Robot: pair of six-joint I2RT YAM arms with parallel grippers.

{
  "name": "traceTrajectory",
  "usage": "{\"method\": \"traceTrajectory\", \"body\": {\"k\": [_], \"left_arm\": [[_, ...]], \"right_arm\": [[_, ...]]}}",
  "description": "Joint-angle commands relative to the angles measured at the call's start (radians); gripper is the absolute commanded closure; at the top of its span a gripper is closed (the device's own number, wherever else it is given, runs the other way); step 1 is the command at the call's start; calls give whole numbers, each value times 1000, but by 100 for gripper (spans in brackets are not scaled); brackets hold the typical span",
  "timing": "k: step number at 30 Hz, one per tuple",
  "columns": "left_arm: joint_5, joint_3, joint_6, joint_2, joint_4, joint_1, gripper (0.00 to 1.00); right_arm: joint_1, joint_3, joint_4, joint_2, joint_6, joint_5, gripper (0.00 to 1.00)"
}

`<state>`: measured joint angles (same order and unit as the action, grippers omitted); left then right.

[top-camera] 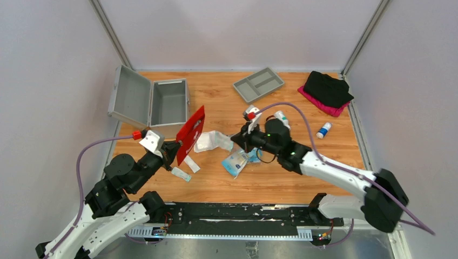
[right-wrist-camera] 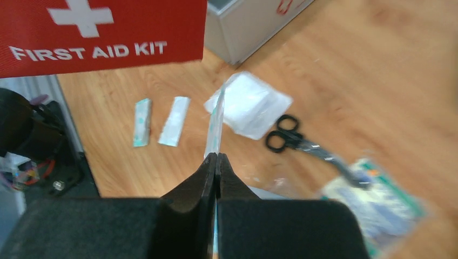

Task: Organize the medicine kit
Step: Pick up the medical item at the center of the board, then place the medical item at the medicine pouch.

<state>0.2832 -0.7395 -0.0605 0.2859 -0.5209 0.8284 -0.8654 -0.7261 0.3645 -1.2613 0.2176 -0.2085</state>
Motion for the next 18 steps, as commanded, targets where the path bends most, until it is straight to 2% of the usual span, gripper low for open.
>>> {"method": "traceTrajectory", "body": {"k": [1, 8, 13, 18], "left_arm": [[-201, 4, -1, 38, 82, -5, 100], [-435, -4, -2, 117, 155, -5, 100], [-641, -31, 0, 166, 195, -5, 100], [-820, -57, 17, 187, 206, -5, 100]], "right_arm": [[59, -13, -232, 227, -258, -49, 100], [73, -211, -619, 470, -505, -331, 100], [74, -376, -822, 532, -602, -476, 100], [73, -518, -1014, 536, -687, -514, 100]]}}
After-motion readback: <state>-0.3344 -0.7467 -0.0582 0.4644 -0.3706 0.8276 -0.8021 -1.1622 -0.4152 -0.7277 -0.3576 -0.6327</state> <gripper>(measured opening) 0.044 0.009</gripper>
